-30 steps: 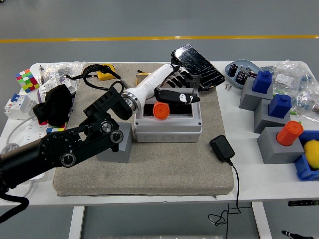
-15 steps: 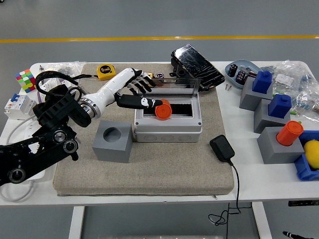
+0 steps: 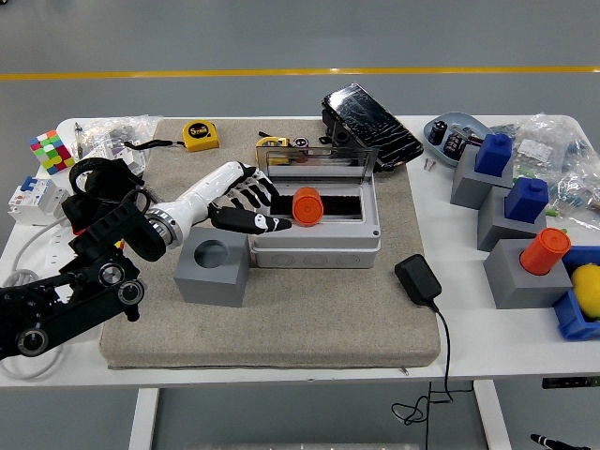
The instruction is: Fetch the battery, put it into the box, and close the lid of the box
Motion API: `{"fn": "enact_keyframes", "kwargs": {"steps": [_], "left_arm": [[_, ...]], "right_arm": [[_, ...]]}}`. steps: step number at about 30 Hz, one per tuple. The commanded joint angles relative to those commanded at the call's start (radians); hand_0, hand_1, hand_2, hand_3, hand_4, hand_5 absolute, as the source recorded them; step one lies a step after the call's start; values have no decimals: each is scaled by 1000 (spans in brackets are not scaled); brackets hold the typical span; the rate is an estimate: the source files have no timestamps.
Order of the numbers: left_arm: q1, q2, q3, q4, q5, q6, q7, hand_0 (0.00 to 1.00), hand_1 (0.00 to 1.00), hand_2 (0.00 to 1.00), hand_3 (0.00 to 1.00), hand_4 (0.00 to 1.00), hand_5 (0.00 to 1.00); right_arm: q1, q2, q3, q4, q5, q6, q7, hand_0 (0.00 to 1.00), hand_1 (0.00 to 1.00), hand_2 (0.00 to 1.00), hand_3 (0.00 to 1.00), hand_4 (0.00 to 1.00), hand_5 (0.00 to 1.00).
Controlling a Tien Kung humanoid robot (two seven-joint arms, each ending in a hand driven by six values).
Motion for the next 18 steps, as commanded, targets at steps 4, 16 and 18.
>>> {"fn": "enact_keyframes", "kwargs": {"steps": [4, 16, 18], "left_arm": [[-21, -31, 21, 13, 3, 0, 0, 420, 592, 558, 572, 998, 366], [-120, -174, 95, 119, -34, 0, -20, 419, 591, 561, 579, 998, 362], [-134, -197, 100, 137, -60, 2, -35, 424, 591, 564, 575, 998, 359]], "right_arm": [[-1, 1, -5, -1, 2, 0, -1, 669, 671, 685, 532, 908, 479], [6, 2, -23, 0, 8, -1, -1, 666, 671, 685, 532, 908, 479], [7, 1, -29, 0, 9, -1, -1, 667, 671, 685, 532, 908, 479]]}}
